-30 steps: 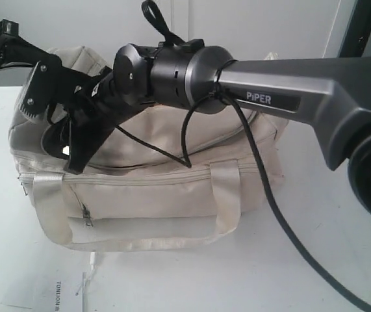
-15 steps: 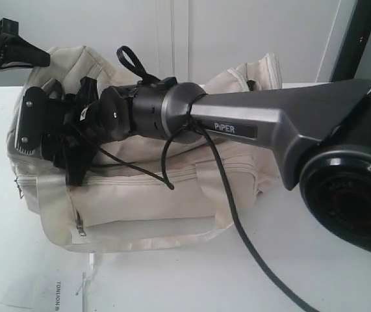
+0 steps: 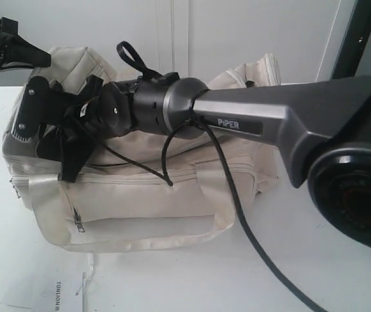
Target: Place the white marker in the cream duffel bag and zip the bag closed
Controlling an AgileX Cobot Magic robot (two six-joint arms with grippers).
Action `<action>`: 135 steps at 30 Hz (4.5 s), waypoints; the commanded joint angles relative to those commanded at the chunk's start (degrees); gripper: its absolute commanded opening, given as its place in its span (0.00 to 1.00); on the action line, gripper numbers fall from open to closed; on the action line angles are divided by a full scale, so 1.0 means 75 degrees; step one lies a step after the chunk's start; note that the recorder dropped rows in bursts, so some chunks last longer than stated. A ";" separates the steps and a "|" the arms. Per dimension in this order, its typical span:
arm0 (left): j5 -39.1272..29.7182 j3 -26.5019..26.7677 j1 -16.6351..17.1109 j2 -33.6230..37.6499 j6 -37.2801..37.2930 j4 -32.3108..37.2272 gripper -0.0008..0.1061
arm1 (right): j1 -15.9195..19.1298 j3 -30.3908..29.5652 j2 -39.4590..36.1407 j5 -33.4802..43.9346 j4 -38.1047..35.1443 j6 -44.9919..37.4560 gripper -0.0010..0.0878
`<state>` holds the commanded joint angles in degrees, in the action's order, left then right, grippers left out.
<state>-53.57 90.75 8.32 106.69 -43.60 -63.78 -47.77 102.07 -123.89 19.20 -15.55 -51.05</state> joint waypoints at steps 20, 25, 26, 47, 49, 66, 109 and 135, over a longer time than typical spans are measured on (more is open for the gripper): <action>0.0078 0.0000 0.0000 0.0000 -0.0029 0.0079 0.02 | 0.0079 0.0000 0.0961 0.2065 -0.0161 0.1155 0.01; 0.0133 0.0000 0.0000 0.0000 -0.0029 0.0079 0.02 | 0.0079 0.0000 0.1229 0.2518 -0.0291 0.1518 0.01; 0.0133 0.0000 0.0000 0.0000 -0.0029 0.0079 0.02 | 0.0079 0.0000 0.1268 0.2551 -0.0291 0.1515 0.01; 0.0569 0.0000 0.0000 0.0000 0.0563 0.0048 0.01 | 0.0013 -0.0018 0.1498 0.3629 -0.1952 0.1632 0.01; 0.0569 0.0000 0.0000 0.0000 0.0563 0.0048 0.01 | -0.0017 -0.0018 0.1498 0.3629 -0.1951 0.1565 0.01; 0.0550 0.0000 0.0000 0.0000 0.0479 0.0048 0.01 | -0.0155 -0.0018 0.1267 0.2026 -0.0688 0.3118 0.16; 0.0399 0.0000 0.0000 0.0000 0.0149 0.0048 0.01 | 0.0412 -0.0001 0.0504 0.1354 -0.1239 0.5566 0.01; 0.0404 0.0000 0.0000 0.0000 0.0152 -0.0057 0.01 | 0.0326 -0.0001 0.0220 0.0884 -0.3684 0.4430 0.79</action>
<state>-50.54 90.75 8.32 106.69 -42.47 -64.21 -45.32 102.06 -122.24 25.84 -43.18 -17.83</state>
